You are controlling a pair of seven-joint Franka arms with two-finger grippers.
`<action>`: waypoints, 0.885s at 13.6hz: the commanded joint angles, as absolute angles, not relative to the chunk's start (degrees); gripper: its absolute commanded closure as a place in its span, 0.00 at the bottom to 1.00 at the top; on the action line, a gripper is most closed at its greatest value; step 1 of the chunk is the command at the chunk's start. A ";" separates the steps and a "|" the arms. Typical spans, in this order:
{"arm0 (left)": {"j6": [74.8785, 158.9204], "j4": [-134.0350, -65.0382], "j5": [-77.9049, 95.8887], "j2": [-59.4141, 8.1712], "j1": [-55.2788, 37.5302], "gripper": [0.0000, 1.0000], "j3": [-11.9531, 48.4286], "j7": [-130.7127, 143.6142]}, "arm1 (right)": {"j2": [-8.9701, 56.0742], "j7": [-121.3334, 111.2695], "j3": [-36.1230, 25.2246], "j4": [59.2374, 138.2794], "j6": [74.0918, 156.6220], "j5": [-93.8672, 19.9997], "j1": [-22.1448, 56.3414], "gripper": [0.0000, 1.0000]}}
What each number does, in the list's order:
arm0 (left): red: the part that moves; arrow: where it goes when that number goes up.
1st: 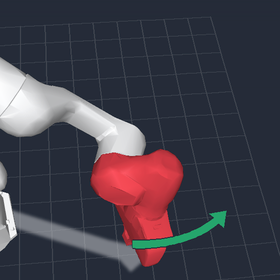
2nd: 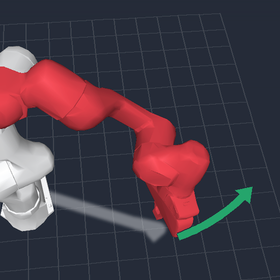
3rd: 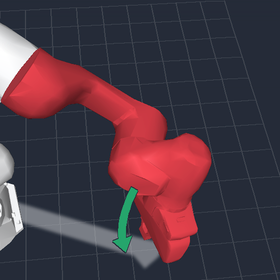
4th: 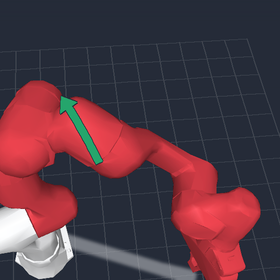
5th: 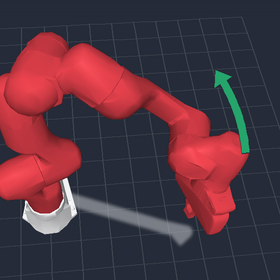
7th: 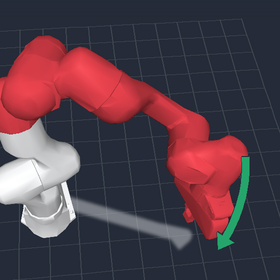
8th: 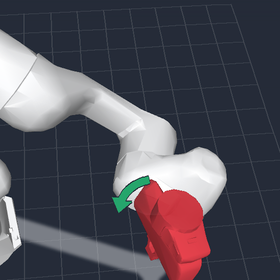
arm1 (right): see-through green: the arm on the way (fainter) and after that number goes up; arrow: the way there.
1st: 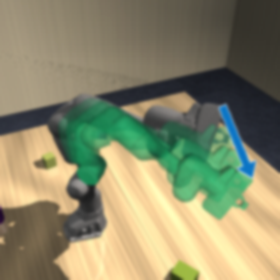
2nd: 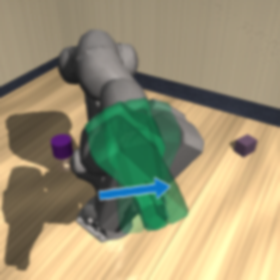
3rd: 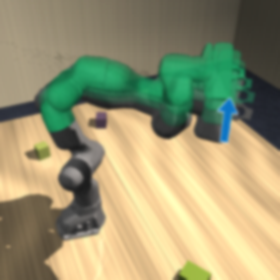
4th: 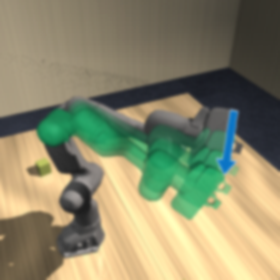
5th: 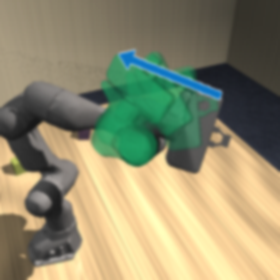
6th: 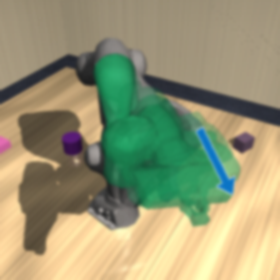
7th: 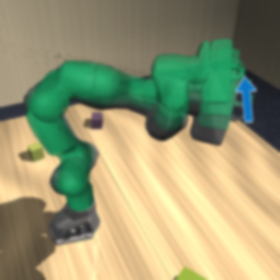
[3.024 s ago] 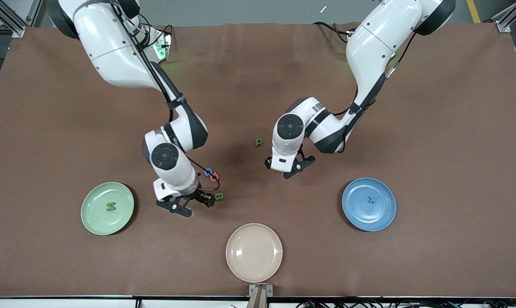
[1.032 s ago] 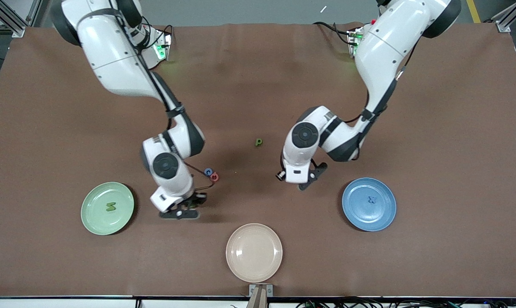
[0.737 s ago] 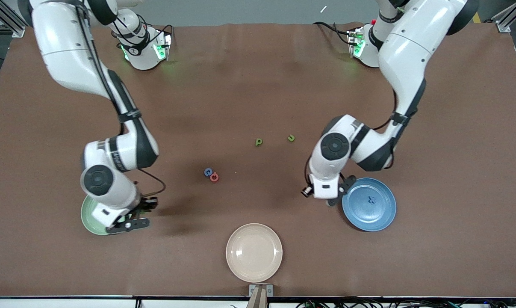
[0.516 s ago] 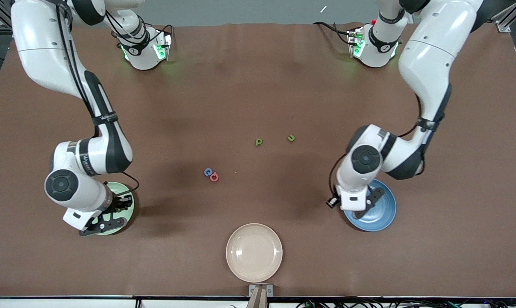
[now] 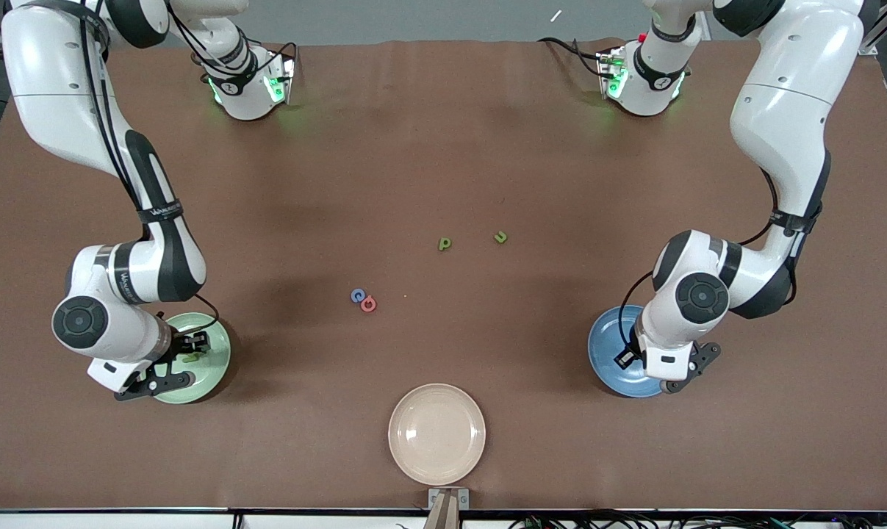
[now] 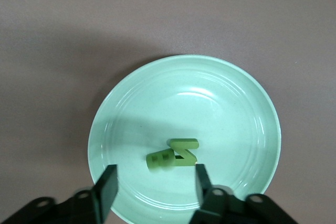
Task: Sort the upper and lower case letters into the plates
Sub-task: 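Drop the w on the blue plate while the right gripper drops the B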
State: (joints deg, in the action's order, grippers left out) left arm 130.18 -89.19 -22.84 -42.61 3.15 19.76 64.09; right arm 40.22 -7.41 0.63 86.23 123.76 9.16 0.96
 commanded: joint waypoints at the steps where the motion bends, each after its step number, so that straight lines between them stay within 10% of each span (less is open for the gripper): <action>1: 129.55 -89.56 -23.99 -42.45 3.78 1.00 20.04 63.37 | 39.29 -5.81 2.19 87.36 123.66 9.41 0.61 0.13; 9: 129.64 -91.23 -23.99 -42.63 4.39 0.92 19.95 61.61 | 37.45 19.07 5.44 92.97 128.02 4.76 13.18 0.13; 11: 129.55 -91.06 -23.99 -42.54 4.39 0.73 19.95 61.61 | 37.09 18.90 7.55 96.84 134.01 2.20 13.36 0.13; 12: 129.64 -91.05 -23.99 -42.19 4.22 0.36 20.04 62.13 | 37.09 18.37 8.52 97.29 134.38 2.20 13.36 0.13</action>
